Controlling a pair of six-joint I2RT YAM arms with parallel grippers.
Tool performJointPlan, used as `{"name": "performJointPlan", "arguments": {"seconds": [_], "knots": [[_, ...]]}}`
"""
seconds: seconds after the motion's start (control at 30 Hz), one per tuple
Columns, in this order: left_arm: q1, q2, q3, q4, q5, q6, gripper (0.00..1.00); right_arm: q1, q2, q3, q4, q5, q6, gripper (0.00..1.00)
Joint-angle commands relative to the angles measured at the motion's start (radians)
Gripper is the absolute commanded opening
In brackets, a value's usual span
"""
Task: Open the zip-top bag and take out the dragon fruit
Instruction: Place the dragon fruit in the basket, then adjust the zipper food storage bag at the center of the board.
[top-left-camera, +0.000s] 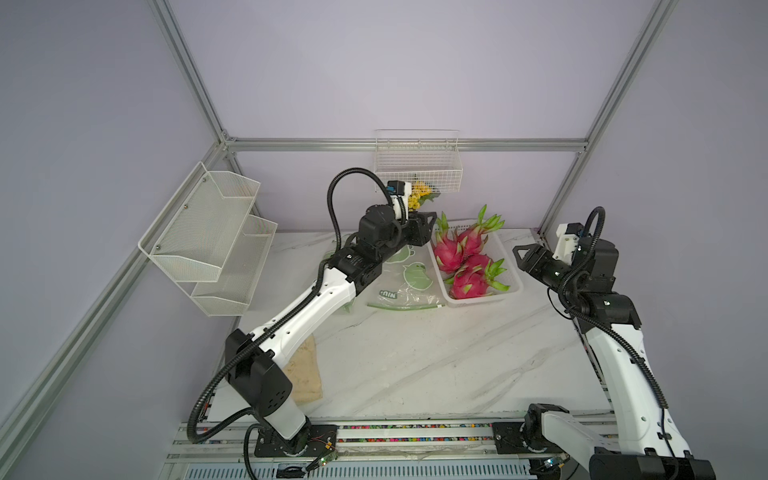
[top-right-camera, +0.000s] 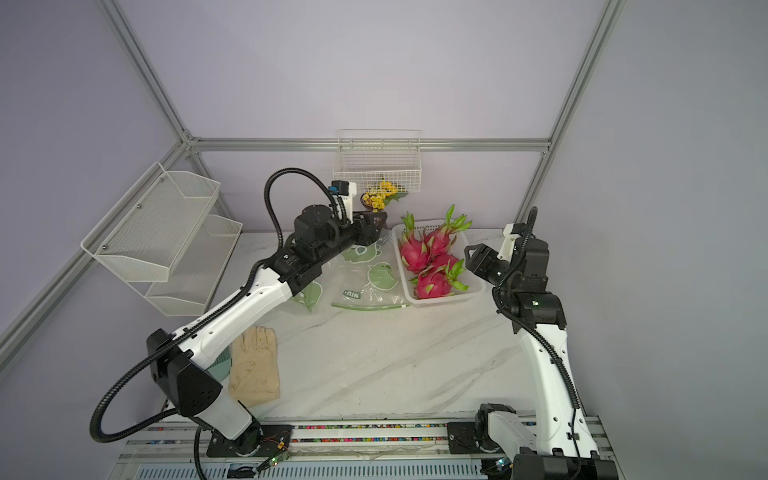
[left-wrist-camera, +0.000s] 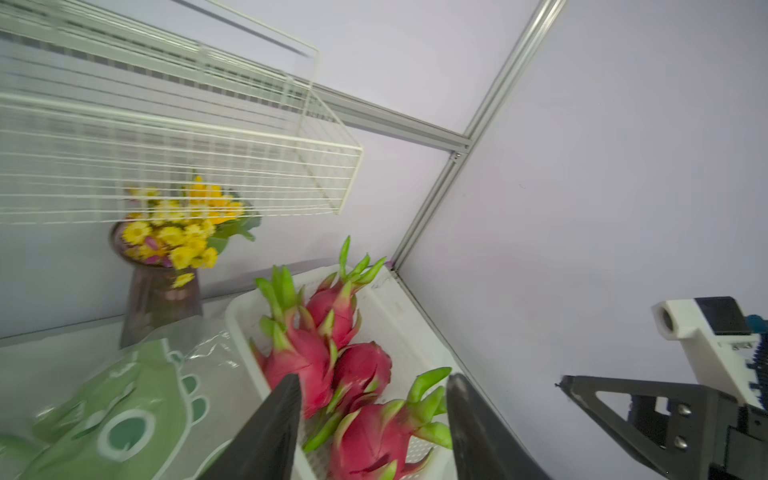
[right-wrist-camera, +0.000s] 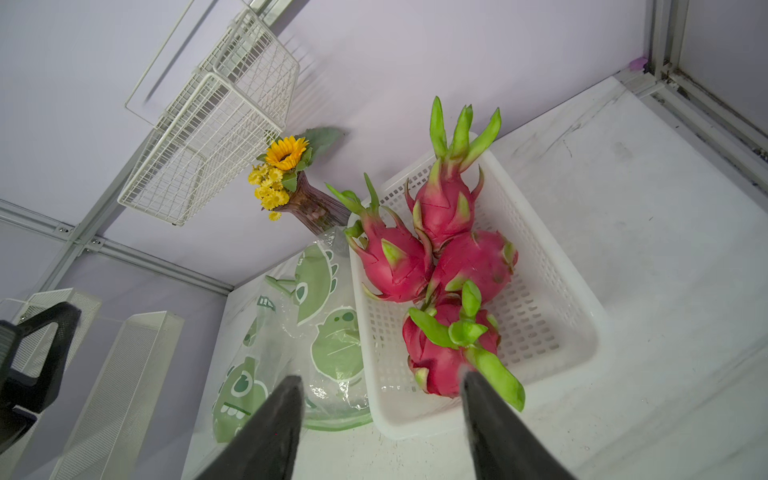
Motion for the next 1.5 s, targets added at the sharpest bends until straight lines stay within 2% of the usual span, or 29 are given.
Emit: {"name": "performJointPlan", "arguments": {"seconds": [0.0,0.07,0.17,0.27,0.33,0.47,0.67,0.9,1.03,1.13,1.33,1.47], "knots": [[0.071,-0.046,-0.132,-0.091,-0.109,0.058,0.58,-0.006,-0.019,-0.018,0.007,-0.024,-0.024,0.65],[0.122,-0.067,-0.205,-0.112,-0.112,0.064,0.57,-0.006,-0.021,-0.026,0.007,-0.024,-0.027,0.65],[0.207,-0.058,-0.286,-0.143,-0.017,0.042,0.49,-0.005,-0.024,-0.035,0.01,-0.027,-0.027,0.65],[0.257,0.0,-0.324,-0.184,0.06,0.001,0.47,-0.005,-0.022,-0.04,0.01,-0.032,-0.022,0.65],[0.267,0.056,-0.324,-0.224,0.049,-0.027,0.47,-0.006,-0.019,-0.05,0.02,-0.036,-0.017,0.65],[0.289,0.184,-0.261,-0.305,0.044,-0.066,0.48,-0.006,-0.016,-0.07,0.025,-0.042,-0.014,0.65],[0.317,0.35,-0.144,-0.31,0.068,-0.075,0.47,-0.006,-0.018,-0.089,0.024,-0.023,-0.024,0.65],[0.358,0.451,-0.006,-0.323,0.07,-0.065,0.47,-0.005,-0.024,-0.16,0.06,0.09,-0.077,0.68],[0.359,0.407,0.014,-0.327,0.1,-0.032,0.48,-0.006,-0.031,-0.247,0.154,0.179,-0.117,0.76],[0.359,0.324,-0.037,-0.309,0.113,-0.014,0.5,-0.005,-0.046,-0.316,0.24,0.227,-0.148,0.79],[0.359,0.026,-0.299,-0.152,0.062,0.041,0.61,-0.008,-0.076,-0.426,0.357,0.331,-0.205,0.82],[0.359,-0.16,-0.491,-0.064,-0.059,0.089,0.69,-0.009,-0.132,-0.524,0.421,0.28,-0.247,0.83]]}}
